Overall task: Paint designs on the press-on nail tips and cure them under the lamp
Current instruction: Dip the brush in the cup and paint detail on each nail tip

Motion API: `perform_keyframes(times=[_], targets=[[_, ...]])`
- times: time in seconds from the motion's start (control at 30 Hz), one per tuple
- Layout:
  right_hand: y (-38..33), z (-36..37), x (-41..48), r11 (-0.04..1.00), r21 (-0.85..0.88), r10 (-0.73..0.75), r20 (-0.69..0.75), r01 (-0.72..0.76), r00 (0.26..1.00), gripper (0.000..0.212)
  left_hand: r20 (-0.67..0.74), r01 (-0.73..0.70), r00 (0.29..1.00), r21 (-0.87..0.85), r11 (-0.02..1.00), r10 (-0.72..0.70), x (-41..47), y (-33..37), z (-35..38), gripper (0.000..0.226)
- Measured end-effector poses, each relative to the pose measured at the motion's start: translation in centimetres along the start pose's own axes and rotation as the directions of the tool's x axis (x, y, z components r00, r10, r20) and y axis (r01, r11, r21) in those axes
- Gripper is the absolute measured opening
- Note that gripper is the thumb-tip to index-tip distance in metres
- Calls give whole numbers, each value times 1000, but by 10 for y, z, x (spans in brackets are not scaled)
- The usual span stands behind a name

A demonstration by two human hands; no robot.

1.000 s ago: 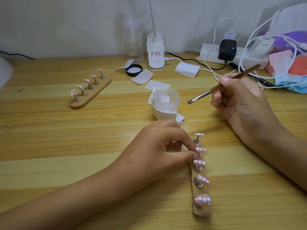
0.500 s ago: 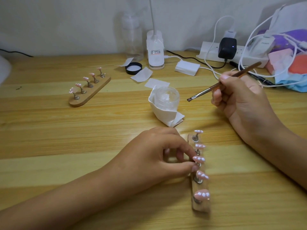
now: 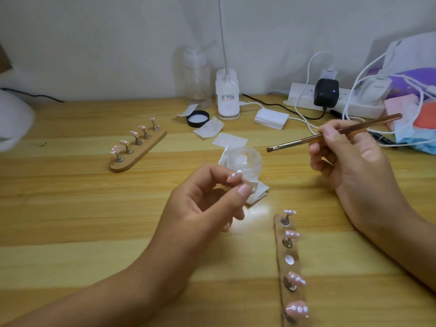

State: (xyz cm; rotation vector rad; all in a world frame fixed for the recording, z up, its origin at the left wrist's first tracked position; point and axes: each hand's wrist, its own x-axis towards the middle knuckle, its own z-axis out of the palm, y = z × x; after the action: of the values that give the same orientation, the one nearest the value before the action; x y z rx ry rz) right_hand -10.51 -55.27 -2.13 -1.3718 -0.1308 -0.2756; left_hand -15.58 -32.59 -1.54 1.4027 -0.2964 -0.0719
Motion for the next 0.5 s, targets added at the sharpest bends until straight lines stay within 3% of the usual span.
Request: perform_keyframes(times=[0.33, 0.5], targets=[[-2, 4, -8, 968, -140, -196, 87, 206, 977, 23, -183, 126, 968, -244, 961, -174, 14, -2, -7, 4], [-5, 8, -12, 942, -166, -274, 123, 292, 954, 20, -162, 116, 974, -237, 964, -157, 14, -3, -6, 9]])
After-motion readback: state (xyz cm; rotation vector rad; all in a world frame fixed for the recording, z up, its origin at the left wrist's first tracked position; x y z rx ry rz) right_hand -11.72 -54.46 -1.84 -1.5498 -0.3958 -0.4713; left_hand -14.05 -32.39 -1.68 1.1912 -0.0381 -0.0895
